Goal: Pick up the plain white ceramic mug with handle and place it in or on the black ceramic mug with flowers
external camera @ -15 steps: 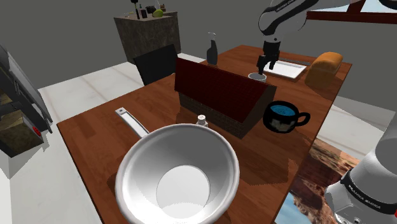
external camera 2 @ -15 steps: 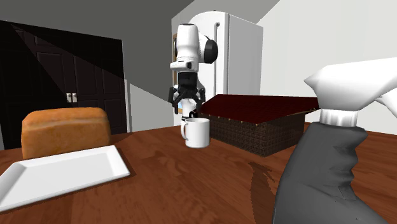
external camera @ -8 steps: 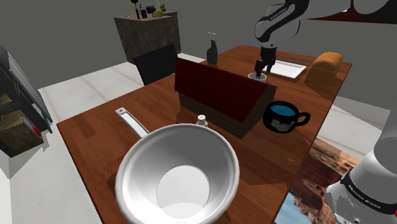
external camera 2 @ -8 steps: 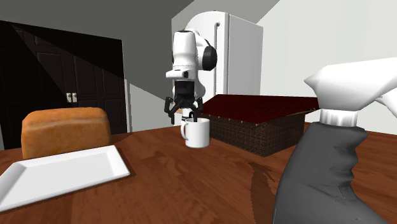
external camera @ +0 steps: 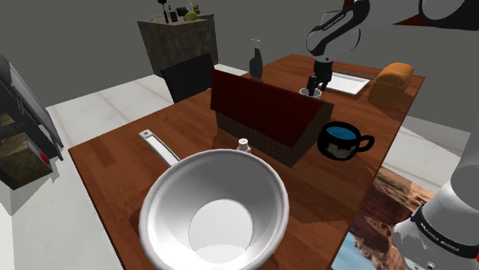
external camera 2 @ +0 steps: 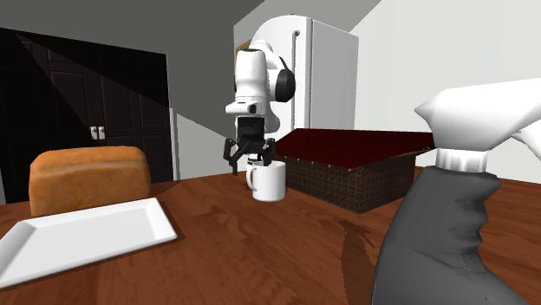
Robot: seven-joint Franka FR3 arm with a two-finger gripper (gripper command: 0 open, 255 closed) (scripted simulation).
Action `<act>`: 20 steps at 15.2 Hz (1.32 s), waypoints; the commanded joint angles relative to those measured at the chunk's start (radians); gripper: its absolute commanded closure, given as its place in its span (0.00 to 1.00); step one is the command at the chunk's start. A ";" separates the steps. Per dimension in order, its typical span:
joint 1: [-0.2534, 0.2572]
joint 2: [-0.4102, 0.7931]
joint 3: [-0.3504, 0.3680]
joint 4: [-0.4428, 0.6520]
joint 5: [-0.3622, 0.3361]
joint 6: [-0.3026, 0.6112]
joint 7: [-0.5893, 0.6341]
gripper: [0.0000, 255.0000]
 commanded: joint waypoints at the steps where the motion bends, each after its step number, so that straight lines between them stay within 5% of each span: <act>1: 0.000 0.000 0.000 0.000 0.000 0.000 0.000 0.00; 2: 0.000 0.000 0.000 0.000 0.000 0.000 0.000 0.00; 3: 0.000 0.000 0.000 0.000 0.000 0.000 0.000 1.00; 12: 0.000 0.000 0.000 0.000 0.000 0.000 0.000 1.00; 20: 0.004 -0.044 -0.006 0.049 -0.015 -0.092 0.008 1.00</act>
